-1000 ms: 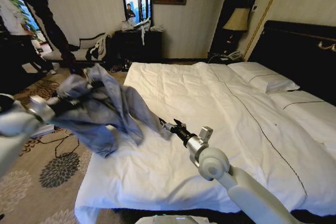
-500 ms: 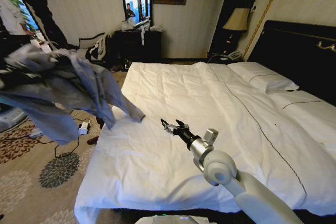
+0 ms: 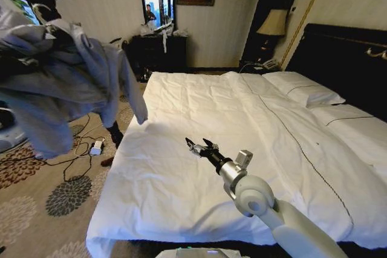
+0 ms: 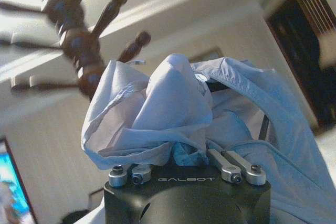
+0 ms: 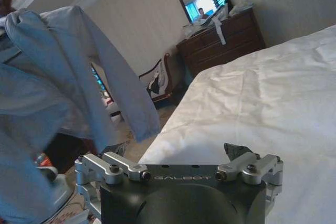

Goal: Pick up the clothes from the bed and hang them on the clothes hanger.

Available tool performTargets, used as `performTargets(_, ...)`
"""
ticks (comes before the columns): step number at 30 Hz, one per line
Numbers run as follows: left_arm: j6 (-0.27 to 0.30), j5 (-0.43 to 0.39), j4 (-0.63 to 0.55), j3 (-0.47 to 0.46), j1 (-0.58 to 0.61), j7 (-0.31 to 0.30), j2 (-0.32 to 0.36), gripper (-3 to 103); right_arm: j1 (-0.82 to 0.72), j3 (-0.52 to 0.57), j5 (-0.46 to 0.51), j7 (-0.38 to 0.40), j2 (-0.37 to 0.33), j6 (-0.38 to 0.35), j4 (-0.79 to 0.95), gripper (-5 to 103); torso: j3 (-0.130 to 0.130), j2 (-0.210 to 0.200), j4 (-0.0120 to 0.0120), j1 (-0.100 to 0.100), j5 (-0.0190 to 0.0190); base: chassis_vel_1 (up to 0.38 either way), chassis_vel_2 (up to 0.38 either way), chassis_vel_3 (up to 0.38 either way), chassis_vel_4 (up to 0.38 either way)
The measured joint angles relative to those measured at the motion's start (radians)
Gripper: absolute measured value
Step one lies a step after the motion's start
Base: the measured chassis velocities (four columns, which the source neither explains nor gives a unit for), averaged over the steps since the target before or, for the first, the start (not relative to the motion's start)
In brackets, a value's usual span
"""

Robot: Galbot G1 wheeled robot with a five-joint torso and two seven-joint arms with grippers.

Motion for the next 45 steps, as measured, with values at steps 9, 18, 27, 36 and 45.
performTargets(9, -0.177, 0.222, 0.235, 0.193, -0.166, -0.009, -0.404, 22, 0.021, -0.020, -0.004, -0.010, 0.022, 0.015, -0.072, 100, 0.000, 0.000, 0.0010, 0.000, -0.0012, 0.000, 0.000, 0.000, 0.000)
performTargets(18, -0.129, 0.293, 0.527, 0.556, -0.626, 0.035, -0.575, 22, 0.024, -0.013, -0.006, -0.012, 0.033, 0.029, -0.120, 100, 0.000, 0.000, -0.0002, 0.000, 0.0003, 0.000, 0.000, 0.000, 0.000)
performTargets(27, 0.220, 0.315, 0.460, 0.815, -0.955, -0.001, -0.411, 21, 0.025, 0.001, -0.007, -0.012, 0.037, 0.034, -0.106, 100, 0.000, 0.000, 0.0019, 0.000, -0.0001, 0.000, 0.000, 0.000, 0.000)
performTargets(36, 0.274, 0.391, 0.384, 0.939, -1.106, 0.018, -0.301, 21, 0.054, -0.027, -0.016, -0.012, 0.058, 0.035, -0.110, 100, 0.000, 0.000, 0.0011, 0.000, -0.0003, 0.000, 0.000, 0.000, 0.000)
performTargets(45, 0.272, 0.446, 0.305, 1.023, -1.213, 0.015, -0.286, 21, 0.051, -0.024, -0.021, -0.014, 0.061, 0.033, -0.105, 100, 0.000, 0.000, 0.0003, 0.000, 0.0001, 0.000, 0.000, 0.000, 0.000)
